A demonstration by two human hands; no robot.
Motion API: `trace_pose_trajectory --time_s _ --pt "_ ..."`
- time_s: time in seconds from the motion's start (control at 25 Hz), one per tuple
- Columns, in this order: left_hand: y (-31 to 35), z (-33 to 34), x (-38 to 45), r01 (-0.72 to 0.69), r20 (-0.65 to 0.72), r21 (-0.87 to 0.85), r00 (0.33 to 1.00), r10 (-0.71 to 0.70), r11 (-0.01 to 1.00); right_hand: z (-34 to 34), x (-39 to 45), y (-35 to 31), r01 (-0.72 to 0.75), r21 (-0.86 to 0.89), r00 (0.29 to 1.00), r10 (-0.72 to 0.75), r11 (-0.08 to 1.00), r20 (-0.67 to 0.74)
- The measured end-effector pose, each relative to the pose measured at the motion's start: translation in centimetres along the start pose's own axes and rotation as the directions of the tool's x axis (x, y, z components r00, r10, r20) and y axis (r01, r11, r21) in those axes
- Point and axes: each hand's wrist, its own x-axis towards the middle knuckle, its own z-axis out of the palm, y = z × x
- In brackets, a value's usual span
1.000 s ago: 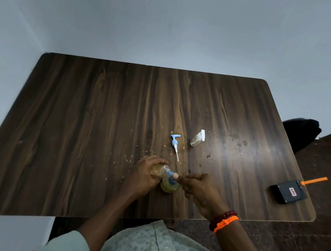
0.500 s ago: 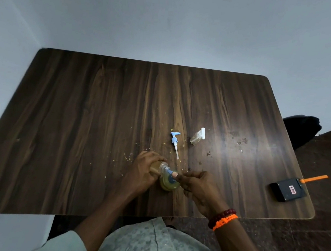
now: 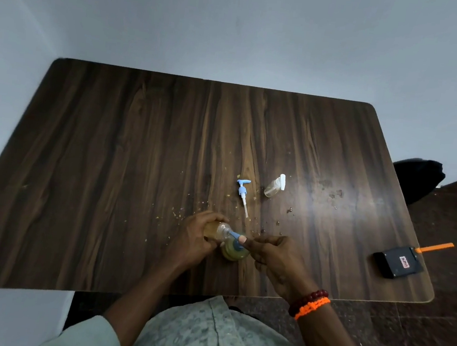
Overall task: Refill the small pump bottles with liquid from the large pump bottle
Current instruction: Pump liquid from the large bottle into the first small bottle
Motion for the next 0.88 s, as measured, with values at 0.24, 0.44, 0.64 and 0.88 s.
trace_pose_trajectory --time_s 0.24,0.44,0.64,0.88 --pt "-0.8 0.1 -0.1 0.044 0.003 -0.139 0.999 -0.044 0.989 0.1 0.1 0.1 -0.014 0.05 1.0 0.015 0.999 -0.004" --pt "-0.9 0.7 0.3 0.028 0.012 -0.1 1.0 -0.027 0.995 0.6 0.2 -0.2 -0.009 0.025 0.999 0.01 1.0 -0.052" --pt "-0.7 0.6 0.2 0.033 0.026 -0.11 0.999 -0.03 0.993 0.0 -0.3 -0.2 -0.067 0.056 0.997 0.069 0.996 -0.032" --pt "-0.7 0.7 0.1 0.031 0.032 -0.08 0.999 -0.028 0.996 0.4 0.1 -0.9 -0.057 0.029 0.998 0.058 0.998 -0.019"
